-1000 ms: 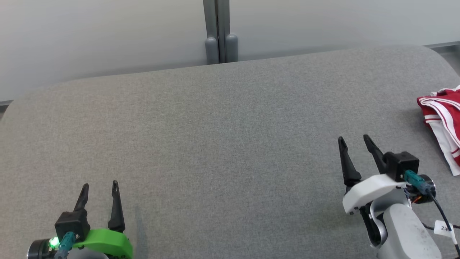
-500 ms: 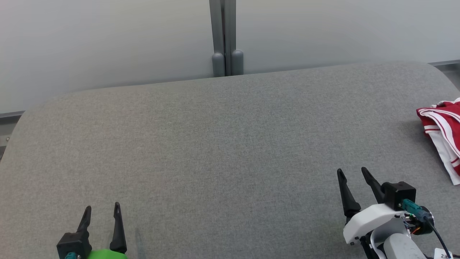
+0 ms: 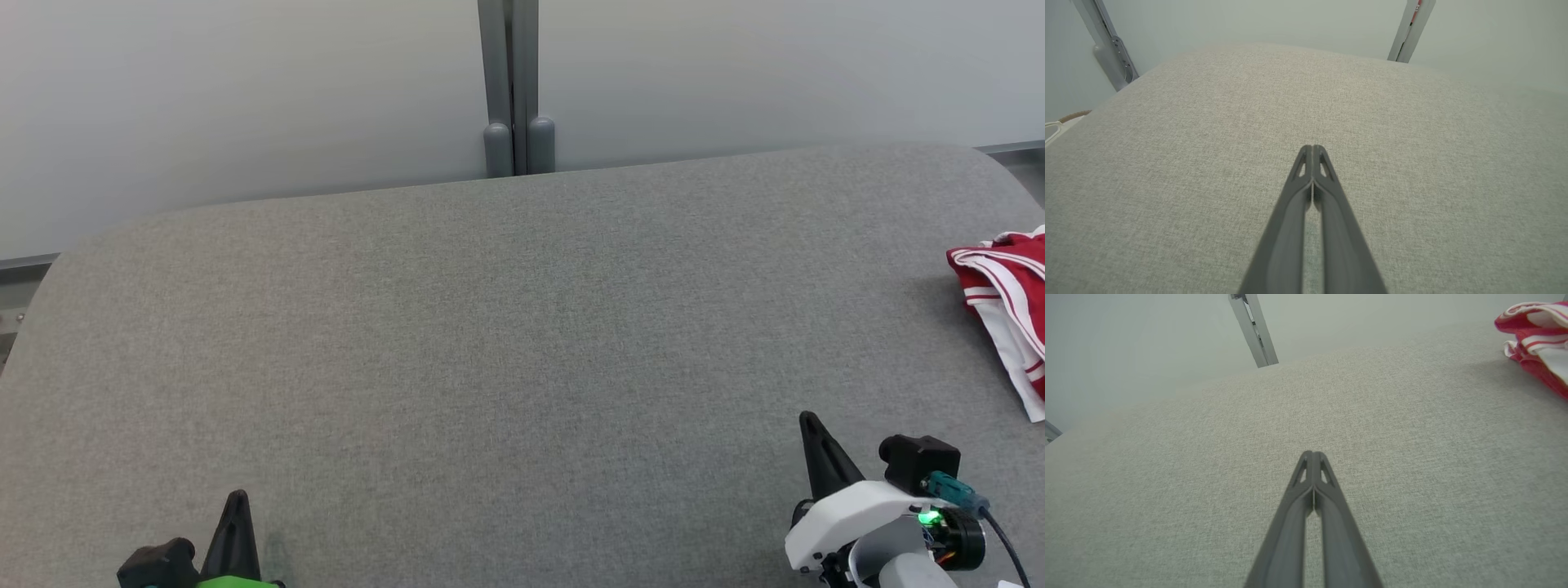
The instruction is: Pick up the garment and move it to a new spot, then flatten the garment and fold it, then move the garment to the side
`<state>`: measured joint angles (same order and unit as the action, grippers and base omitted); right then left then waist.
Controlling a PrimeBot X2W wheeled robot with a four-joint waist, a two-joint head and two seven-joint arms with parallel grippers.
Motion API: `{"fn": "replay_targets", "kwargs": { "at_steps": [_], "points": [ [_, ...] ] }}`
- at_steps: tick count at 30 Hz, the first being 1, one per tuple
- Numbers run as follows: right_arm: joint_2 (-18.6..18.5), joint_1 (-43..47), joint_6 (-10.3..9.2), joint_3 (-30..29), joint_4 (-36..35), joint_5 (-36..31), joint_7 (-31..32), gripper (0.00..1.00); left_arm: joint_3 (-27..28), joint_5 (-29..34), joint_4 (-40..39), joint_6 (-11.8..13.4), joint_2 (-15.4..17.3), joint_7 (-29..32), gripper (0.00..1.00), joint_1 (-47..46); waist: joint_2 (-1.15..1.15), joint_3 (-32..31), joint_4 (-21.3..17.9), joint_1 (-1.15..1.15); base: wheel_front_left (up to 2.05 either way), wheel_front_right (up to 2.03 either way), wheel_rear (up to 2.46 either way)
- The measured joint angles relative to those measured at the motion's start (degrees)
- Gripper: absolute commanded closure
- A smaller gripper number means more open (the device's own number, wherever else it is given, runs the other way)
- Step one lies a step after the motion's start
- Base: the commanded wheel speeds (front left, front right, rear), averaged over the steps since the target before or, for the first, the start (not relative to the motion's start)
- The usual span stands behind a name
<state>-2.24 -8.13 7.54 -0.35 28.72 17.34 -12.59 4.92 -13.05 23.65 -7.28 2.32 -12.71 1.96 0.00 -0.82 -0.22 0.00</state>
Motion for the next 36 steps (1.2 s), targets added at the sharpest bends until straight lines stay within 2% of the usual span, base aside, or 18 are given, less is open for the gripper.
{"fn": "replay_targets", "kwargs": {
  "at_steps": [18,36],
  "points": [
    [-0.03,0.42,0.0,-1.15,-3.69,17.72,4.1,1.0,0.05,-18.9,-2.61,0.0,0.01,4.15,1.0,-1.15,0.0,0.16,0.03,0.0,0.0,0.0,0.0],
    [-0.12,0.56,0.0,-2.42,-6.43,32.11,7.88,1.0,0.38,-33.94,-4.39,0.0,0.05,7.99,1.0,-2.75,0.0,0.31,0.07,0.0,0.0,0.0,0.0]
  ]
}}
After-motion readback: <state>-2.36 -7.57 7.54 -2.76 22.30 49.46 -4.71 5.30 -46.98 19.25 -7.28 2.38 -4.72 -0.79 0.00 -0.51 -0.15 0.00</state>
